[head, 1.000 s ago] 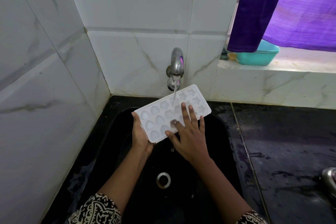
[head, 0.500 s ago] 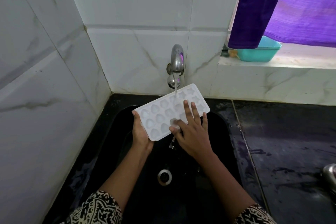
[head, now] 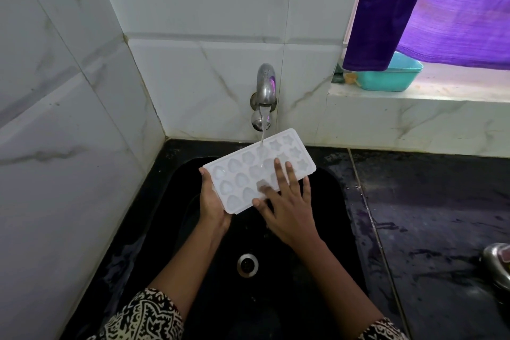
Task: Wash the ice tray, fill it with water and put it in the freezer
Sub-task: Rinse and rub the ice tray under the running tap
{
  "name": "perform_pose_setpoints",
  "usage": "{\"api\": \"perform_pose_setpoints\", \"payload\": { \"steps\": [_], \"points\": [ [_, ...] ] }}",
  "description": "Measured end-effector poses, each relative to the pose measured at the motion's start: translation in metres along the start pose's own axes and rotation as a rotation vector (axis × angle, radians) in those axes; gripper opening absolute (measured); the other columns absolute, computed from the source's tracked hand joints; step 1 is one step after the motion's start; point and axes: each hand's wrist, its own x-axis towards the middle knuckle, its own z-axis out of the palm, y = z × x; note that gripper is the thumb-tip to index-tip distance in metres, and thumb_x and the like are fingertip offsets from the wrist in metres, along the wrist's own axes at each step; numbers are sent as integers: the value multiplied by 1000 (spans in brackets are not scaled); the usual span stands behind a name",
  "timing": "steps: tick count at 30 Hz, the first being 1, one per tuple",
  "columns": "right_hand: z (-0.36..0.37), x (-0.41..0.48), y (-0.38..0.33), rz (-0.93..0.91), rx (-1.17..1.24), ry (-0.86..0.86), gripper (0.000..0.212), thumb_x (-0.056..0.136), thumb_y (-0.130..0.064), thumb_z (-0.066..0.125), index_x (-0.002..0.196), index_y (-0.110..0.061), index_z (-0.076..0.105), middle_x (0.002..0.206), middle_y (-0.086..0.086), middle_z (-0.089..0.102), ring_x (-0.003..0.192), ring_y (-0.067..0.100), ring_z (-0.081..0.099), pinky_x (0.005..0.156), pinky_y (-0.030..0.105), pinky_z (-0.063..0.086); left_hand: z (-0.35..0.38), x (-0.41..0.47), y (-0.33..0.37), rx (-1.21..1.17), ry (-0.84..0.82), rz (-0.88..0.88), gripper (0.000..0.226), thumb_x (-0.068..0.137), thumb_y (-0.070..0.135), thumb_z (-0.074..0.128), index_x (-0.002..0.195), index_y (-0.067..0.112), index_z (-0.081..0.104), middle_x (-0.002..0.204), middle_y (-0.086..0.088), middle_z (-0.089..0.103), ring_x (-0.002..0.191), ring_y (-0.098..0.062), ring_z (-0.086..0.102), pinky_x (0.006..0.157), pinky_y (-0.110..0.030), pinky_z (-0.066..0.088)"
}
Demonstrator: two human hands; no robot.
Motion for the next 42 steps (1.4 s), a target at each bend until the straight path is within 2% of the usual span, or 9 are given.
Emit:
{"api": "perform_pose_setpoints", "payload": {
  "steps": [3,7,11,18,23,26,29,32,42],
  "points": [
    [-5,5,0,44,23,20,49,93,-62,31,121,-33,57,159,-2,-7,144,16,-19,113,48,-9,1,-1,-2,6,-6,-3,79,89,75,25,129,15,57,122,-14,68,111,-35,65,87,-48,54],
    [-2,4,-4,-42,20,-13,64,90,-68,20,130,-29,50,157,-6,-12,143,13,-22,114,48,-9,5,1,4,5,-11,8,81,88,76,27,130,14,56,125,-15,66,113,-35,64,95,-51,50],
    [-7,9,3,21,31,36,48,92,-62,31,117,-33,59,159,-4,-6,144,14,-18,114,48,-7,5,0,3,46,18,3,75,89,76,25,123,19,60,119,-12,70,107,-32,67,86,-47,55],
    [1,2,5,-8,8,21,53,91,-63,26,125,-34,54,158,-5,-5,145,14,-15,114,49,-4,-1,0,3,53,30,2,73,89,76,24,117,21,63,115,-11,72,102,-31,70,76,-43,59],
    [3,0,-8,-19,8,-28,62,91,-65,23,131,-26,48,158,-5,-10,143,12,-22,114,48,-6,3,0,-1,23,16,-28,81,87,78,24,130,18,57,125,-14,66,115,-36,63,98,-52,48],
    [-3,-3,4,-31,80,-85,53,93,-63,25,126,-31,53,155,-11,-17,141,9,-25,115,50,-6,-1,0,-2,15,8,-32,76,89,76,22,122,20,61,121,-13,69,112,-36,64,92,-50,51],
    [-13,-5,12,77,169,35,42,94,-55,34,112,-29,62,157,-8,-5,144,11,-15,116,48,-4,-2,-3,-8,23,0,-43,73,89,76,23,119,22,63,117,-12,71,107,-34,67,83,-47,56],
    [-20,-4,11,144,191,164,46,92,-54,35,118,-26,61,157,-6,3,145,12,-8,115,46,-2,0,-4,-13,32,-9,-53,76,87,76,24,126,20,59,120,-12,69,108,-34,67,83,-47,57],
    [-17,41,-15,-50,-49,26,39,95,-51,38,115,-26,60,159,0,-3,145,18,-12,113,49,-6,17,-4,-20,-94,-154,-226,81,86,76,28,130,13,55,125,-20,65,112,-38,64,81,-51,56]
  ]
}}
